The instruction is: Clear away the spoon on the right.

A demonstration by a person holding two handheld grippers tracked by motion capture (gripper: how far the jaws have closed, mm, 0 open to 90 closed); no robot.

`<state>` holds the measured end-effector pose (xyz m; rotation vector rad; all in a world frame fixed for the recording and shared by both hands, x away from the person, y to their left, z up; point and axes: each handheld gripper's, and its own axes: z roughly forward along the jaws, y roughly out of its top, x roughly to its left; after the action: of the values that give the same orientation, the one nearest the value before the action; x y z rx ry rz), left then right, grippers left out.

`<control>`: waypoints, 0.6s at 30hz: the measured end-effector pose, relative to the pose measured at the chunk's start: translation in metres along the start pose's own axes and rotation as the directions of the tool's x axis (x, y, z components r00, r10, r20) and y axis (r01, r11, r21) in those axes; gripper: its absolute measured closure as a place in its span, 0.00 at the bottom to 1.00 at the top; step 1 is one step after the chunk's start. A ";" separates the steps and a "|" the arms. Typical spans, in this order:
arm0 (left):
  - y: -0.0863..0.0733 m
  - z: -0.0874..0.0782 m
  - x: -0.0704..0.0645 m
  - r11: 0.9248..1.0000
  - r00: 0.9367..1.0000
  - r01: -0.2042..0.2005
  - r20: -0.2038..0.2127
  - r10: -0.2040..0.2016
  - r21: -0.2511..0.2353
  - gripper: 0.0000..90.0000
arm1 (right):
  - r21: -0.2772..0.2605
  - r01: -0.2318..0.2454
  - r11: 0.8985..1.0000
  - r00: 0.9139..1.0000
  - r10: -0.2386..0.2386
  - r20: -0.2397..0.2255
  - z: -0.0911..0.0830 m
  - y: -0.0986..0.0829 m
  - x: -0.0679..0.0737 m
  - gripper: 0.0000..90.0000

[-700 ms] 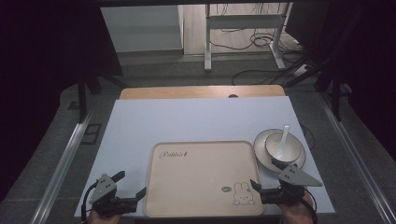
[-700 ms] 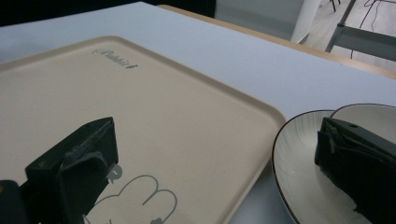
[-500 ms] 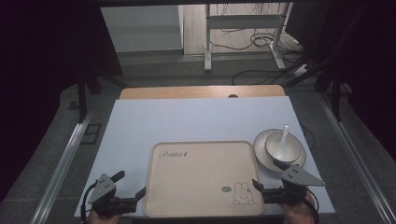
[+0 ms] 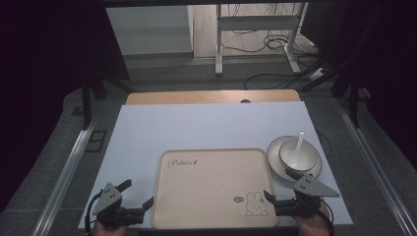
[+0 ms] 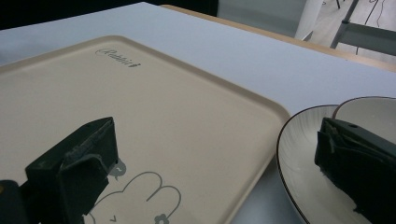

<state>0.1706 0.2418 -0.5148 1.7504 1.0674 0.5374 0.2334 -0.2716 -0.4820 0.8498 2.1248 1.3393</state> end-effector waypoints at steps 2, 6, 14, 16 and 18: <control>0.000 0.000 0.000 1.000 1.000 0.003 0.002 -0.003 -0.002 0.01 | -0.001 0.005 1.000 1.000 -0.005 -0.005 0.000 0.000 0.000 0.00; 0.000 -0.001 0.001 1.000 1.000 0.009 0.005 -0.009 -0.008 0.01 | 0.000 0.003 1.000 1.000 -0.003 -0.015 0.000 0.000 0.000 0.00; 0.000 -0.001 0.001 1.000 1.000 0.011 0.006 -0.011 -0.010 0.01 | -0.010 -0.030 0.999 0.999 0.030 -0.031 -0.001 0.003 -0.001 0.00; 0.000 -0.001 0.001 1.000 1.000 0.011 0.006 -0.011 -0.010 0.01 | -0.010 -0.027 1.000 0.999 0.026 -0.034 -0.001 0.003 -0.001 0.00; 0.000 -0.001 0.001 1.000 1.000 0.012 0.006 -0.012 -0.011 0.01 | -0.012 -0.022 1.000 0.999 0.022 -0.036 -0.002 0.005 -0.001 0.00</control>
<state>0.1705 0.2432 -0.5145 1.7337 1.0682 0.5292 0.2338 -0.2715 -0.4767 0.8532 2.1382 1.3869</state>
